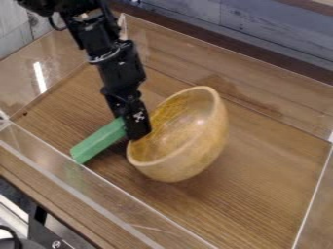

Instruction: Remove the green block from the brown bowl and put it on the table

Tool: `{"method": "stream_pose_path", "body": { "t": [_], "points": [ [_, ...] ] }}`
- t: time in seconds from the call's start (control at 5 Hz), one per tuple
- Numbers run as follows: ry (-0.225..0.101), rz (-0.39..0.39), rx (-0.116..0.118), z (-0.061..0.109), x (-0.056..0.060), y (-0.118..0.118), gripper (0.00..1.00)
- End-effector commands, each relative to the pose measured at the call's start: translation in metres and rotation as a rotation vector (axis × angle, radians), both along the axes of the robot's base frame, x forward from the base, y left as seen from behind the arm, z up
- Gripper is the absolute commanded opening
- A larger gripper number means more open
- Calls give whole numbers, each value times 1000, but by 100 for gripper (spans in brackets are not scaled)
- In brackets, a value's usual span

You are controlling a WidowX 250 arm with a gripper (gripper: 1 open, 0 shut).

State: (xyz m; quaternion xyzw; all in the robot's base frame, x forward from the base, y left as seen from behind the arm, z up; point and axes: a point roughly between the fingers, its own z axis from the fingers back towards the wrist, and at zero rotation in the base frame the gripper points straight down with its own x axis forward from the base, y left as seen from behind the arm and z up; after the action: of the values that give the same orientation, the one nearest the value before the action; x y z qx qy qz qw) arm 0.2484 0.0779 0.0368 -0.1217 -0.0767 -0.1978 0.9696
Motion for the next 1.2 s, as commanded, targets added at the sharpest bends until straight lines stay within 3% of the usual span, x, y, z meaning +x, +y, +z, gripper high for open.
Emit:
{"method": "stream_pose_path", "body": {
  "t": [0.0,0.4,0.6,0.8,1.0],
  "points": [
    [-36,79,15,3,6,12,100],
    [-35,267,3,15,7,-2,100],
    [-30,270,5,12,6,-11,0],
    [-27,276,1,13,5,-20,0],
    [-21,336,-9,19,4,-24,100]
  ]
}}
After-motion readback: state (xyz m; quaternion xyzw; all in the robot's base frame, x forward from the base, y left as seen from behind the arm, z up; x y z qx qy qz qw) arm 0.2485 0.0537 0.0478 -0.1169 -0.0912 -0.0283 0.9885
